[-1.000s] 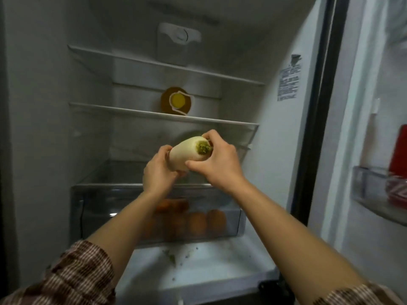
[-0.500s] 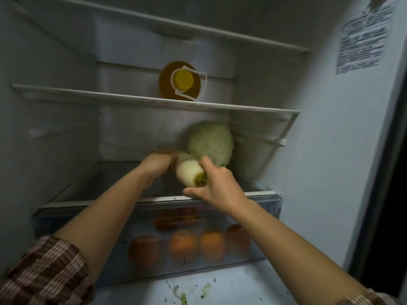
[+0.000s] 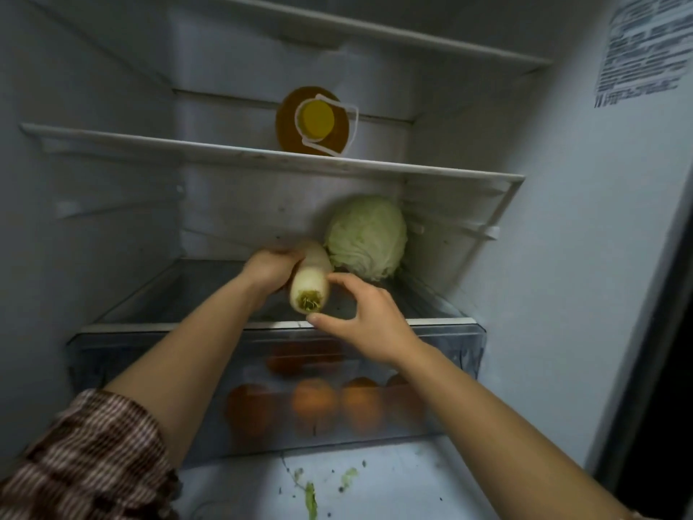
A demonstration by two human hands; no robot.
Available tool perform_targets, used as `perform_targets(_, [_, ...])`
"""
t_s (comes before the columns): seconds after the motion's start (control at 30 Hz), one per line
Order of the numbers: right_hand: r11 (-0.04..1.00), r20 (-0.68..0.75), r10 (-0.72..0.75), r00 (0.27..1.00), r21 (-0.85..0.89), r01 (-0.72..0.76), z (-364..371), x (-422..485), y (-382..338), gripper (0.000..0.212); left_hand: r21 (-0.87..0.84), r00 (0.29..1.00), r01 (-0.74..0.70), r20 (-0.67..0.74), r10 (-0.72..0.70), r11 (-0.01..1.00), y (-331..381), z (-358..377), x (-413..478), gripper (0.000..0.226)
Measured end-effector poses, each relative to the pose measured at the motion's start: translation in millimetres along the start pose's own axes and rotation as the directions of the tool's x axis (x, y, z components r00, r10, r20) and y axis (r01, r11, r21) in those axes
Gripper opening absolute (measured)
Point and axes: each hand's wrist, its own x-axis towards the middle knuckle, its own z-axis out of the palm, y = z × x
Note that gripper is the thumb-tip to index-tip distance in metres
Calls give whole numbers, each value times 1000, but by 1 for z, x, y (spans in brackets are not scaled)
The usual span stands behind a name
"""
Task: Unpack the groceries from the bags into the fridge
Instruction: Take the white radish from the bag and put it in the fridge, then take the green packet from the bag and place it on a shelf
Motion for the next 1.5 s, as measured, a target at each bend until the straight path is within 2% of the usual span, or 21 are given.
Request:
perform_targets(0.1, [999, -29, 21, 999, 49, -19, -9, -19, -7, 77, -118, 995, 60, -70, -68, 991, 0, -9, -23, 9])
perform_targets(0.27, [999, -94, -13, 995, 41, 17, -26, -64, -29, 58, -77, 979, -9, -206, -7, 997, 6, -20, -95, 24])
perform_targets(0.43, [997, -44, -57, 997, 50, 59, -35, -141, -60, 44, 149, 941, -55, -324, 102, 987, 5, -30, -213, 22])
perform_targets(0.53, [991, 6, -98, 995, 95, 97, -36, -200, -85, 37, 262, 921, -32, -367, 131, 965, -4, -40, -303, 22])
perform_targets(0.77, [970, 226, -212, 951, 164, 178, -28, -312, -165, 35, 445, 888, 82, -440, 138, 892, -7, -79, -495, 22])
perform_targets(0.87, [945, 288, -311, 906, 197, 262, -20, -345, -214, 35, 508, 852, 163, -505, 138, 846, -10, -111, -564, 22])
perform_targets(1.03, [884, 384, -458, 801, 295, 364, 8, -411, -305, 36, 521, 771, 358, -633, 68, 775, -21, -182, -678, 26])
perform_targets(1.33, [757, 482, -653, 585, 438, 484, 72, -560, -513, 38, 528, 598, 694, -801, 17, 489, -21, -322, -925, 29])
perform_targets(1.5, [680, 503, -733, 458, 509, 528, 101, -682, -648, 35, 512, 543, 802, -840, -16, 309, -21, -394, -1080, 32])
